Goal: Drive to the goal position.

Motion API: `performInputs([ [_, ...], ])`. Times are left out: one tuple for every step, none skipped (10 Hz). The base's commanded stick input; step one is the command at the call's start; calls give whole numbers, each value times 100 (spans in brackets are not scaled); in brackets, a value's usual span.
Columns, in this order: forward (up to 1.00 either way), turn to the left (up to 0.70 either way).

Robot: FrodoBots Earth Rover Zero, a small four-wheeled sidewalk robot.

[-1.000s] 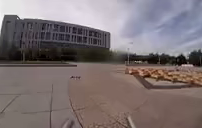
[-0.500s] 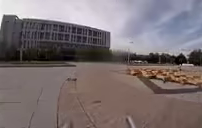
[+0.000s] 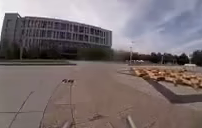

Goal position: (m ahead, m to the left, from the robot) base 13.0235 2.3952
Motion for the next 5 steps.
performInputs([
  [100,0],
  [100,10],
  [100,26],
  [100,27],
  [100,0],
])
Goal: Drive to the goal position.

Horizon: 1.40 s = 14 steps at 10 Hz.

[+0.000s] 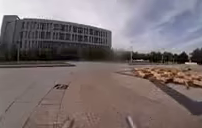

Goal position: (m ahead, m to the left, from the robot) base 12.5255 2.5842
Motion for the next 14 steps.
performInputs([
  [100,0],
  [100,0],
  [100,0],
  [100,0],
  [100,0],
  [100,0],
  [100,0],
  [100,0],
  [100,0],
  [100,0],
  [100,0],
  [100,0],
  [100,0],
  [100,0],
])
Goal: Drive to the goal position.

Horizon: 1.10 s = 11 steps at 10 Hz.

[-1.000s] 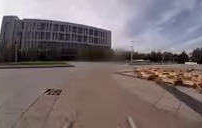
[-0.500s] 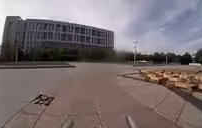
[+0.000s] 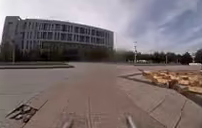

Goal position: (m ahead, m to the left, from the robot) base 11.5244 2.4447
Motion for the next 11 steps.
performInputs([
  [100,0],
  [100,0],
  [100,0],
  [100,0],
  [100,0],
  [100,0],
  [100,0],
  [100,27],
  [100,27],
  [100,27],
  [100,27],
])
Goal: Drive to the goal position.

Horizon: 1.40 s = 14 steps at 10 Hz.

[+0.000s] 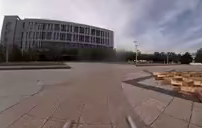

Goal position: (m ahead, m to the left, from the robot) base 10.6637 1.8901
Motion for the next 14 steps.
performInputs([
  [100,0],
  [100,0],
  [100,0],
  [100,0],
  [100,0],
  [100,0],
  [100,0],
  [100,0],
  [100,0],
  [100,0],
  [100,11],
  [100,27],
  [100,19],
  [100,8],
])
